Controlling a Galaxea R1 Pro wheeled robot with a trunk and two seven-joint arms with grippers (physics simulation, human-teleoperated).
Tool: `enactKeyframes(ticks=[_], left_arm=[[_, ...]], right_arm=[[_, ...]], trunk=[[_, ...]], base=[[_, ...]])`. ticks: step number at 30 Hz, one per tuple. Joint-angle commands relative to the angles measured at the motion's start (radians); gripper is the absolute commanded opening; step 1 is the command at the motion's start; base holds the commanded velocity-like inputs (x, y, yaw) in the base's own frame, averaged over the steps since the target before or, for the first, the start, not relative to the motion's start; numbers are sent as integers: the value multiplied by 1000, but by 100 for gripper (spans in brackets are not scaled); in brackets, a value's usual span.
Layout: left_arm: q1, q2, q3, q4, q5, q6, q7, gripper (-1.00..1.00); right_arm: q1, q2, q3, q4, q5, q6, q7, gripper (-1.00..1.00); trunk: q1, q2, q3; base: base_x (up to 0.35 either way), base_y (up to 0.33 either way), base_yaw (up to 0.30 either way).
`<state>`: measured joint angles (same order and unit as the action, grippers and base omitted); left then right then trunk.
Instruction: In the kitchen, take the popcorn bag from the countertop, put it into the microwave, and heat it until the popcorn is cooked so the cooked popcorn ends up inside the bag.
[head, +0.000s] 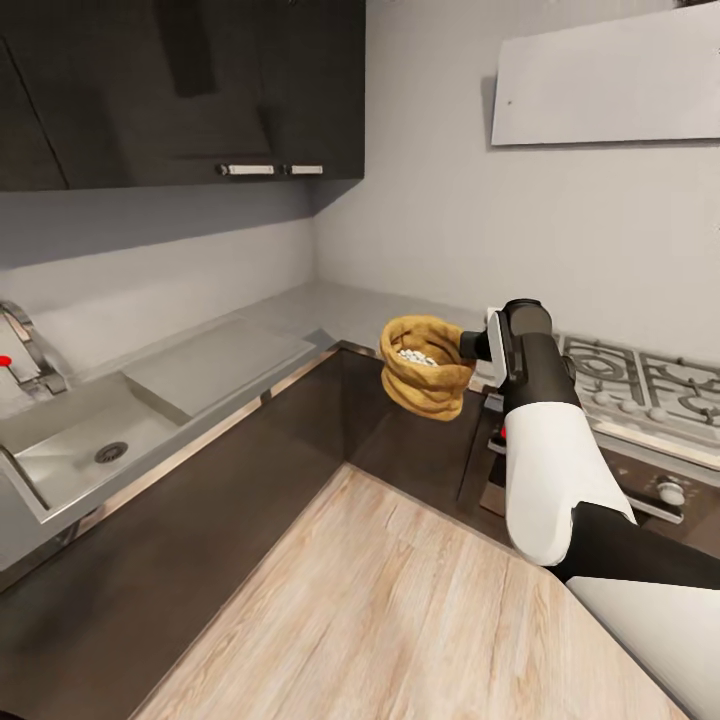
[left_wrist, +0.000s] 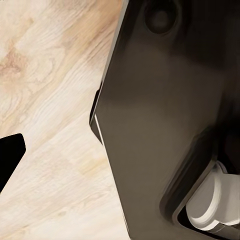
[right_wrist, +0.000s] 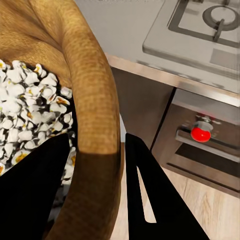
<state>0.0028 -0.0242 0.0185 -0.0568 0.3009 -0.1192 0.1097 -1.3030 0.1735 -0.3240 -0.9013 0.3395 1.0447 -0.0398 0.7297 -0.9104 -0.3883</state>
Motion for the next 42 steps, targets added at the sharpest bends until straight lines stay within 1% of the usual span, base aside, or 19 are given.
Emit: enactKeyframes(ticks=[1,12,15,20,38,42], left_arm=[[0,0,1,-1,3,-2,3,100],[0,0,1,-2,3,-2,3,100],[0,0,1,-2,3,-2,3,100],[0,0,1,-2,3,-2,3,100],[0,0,1,-3,3,-2,4,100],[0,0,1,-3,3,-2,3,100]], right_arm=[[-1,1,-3,-1,-4,3,-5,-100],[-1,1,-3,-1,-5,3,-6,-100],[0,1,-3,-2,3,3,-9,-100],[1,1,-3,-1,-3,3,-16,-100],[1,1,-3,-1,-4,3,-32,-100],[1,1,-2,-2,3,3,-32,-100]], trunk=[[0,-1,1],[0,-1,18],[0,-1,22],[0,-1,30],[0,-1,58],[0,-1,64]], base=[[0,0,0],[0,0,0],[0,0,0],[0,0,0],[0,0,0],[0,0,0]])
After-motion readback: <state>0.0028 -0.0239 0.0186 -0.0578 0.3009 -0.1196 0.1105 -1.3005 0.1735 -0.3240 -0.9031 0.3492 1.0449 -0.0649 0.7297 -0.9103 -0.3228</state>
